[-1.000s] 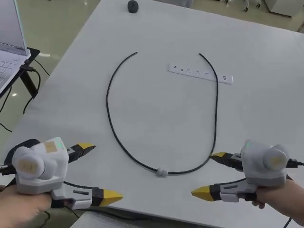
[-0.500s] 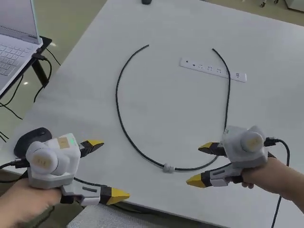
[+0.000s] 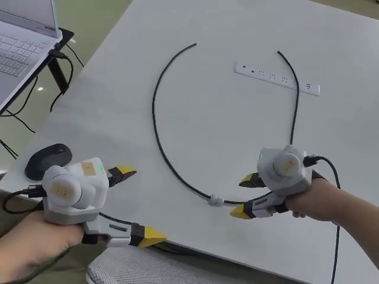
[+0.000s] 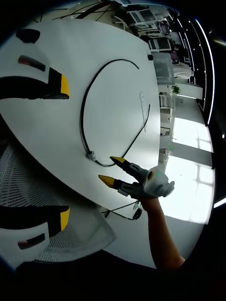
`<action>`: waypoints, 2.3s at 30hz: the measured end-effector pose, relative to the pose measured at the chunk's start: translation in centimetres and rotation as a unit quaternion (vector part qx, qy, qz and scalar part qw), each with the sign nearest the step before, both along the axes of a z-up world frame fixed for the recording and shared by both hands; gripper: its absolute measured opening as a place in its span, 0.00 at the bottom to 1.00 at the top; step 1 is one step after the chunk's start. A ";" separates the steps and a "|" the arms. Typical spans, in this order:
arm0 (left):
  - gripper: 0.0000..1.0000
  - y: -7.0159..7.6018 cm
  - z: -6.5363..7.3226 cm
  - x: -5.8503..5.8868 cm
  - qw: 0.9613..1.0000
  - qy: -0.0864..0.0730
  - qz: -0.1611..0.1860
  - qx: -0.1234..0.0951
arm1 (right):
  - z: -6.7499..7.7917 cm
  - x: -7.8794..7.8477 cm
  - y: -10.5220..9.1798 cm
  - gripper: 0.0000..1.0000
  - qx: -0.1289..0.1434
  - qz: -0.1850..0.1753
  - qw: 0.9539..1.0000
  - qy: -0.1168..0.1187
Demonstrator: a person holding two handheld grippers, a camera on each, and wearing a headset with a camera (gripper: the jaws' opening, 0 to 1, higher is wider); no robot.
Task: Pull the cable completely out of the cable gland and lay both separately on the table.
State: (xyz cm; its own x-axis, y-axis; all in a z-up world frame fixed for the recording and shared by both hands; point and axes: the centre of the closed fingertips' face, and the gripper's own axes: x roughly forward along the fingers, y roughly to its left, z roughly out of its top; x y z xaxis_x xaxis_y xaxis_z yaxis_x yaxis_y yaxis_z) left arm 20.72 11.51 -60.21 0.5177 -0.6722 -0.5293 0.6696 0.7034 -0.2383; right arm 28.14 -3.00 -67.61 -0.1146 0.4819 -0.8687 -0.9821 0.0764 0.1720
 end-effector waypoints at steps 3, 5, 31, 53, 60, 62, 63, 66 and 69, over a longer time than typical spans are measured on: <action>0.94 -0.1 0.2 0.0 1.000 -0.001 -0.003 -0.004 | -0.8 0.2 0.4 0.40 -0.009 0.004 1.000 0.003; 0.94 0.0 0.1 0.1 1.000 -0.003 -0.004 0.000 | -1.2 0.2 0.5 0.39 -0.014 0.006 1.000 0.007; 0.91 0.6 0.2 -0.1 1.000 0.007 0.018 -0.010 | -2.9 -0.3 2.0 0.13 -0.035 0.060 0.998 0.010; 0.89 0.2 0.1 0.2 1.000 0.009 0.013 -0.015 | -1.6 -0.3 1.8 0.07 -0.030 0.046 0.998 0.008; 0.90 -0.9 0.6 0.9 1.000 0.001 -0.002 -0.021 | -0.2 -0.6 2.0 0.06 -0.020 0.049 0.999 -0.003; 0.89 -1.3 0.9 1.1 1.000 -0.001 -0.009 -0.018 | 0.5 -0.7 2.0 0.06 -0.017 0.051 0.999 -0.009; 0.89 -1.5 1.0 1.2 1.000 -0.001 -0.012 -0.018 | 0.8 -0.7 2.0 0.06 -0.015 0.051 0.999 -0.010; 0.89 -2.0 1.4 1.6 1.000 -0.007 -0.020 -0.015 | 1.8 -0.8 1.9 0.06 -0.011 0.049 0.999 -0.013; 0.88 -2.5 1.9 2.0 0.999 -0.010 -0.026 -0.019 | 2.9 -0.9 2.0 0.06 -0.001 0.047 0.999 -0.020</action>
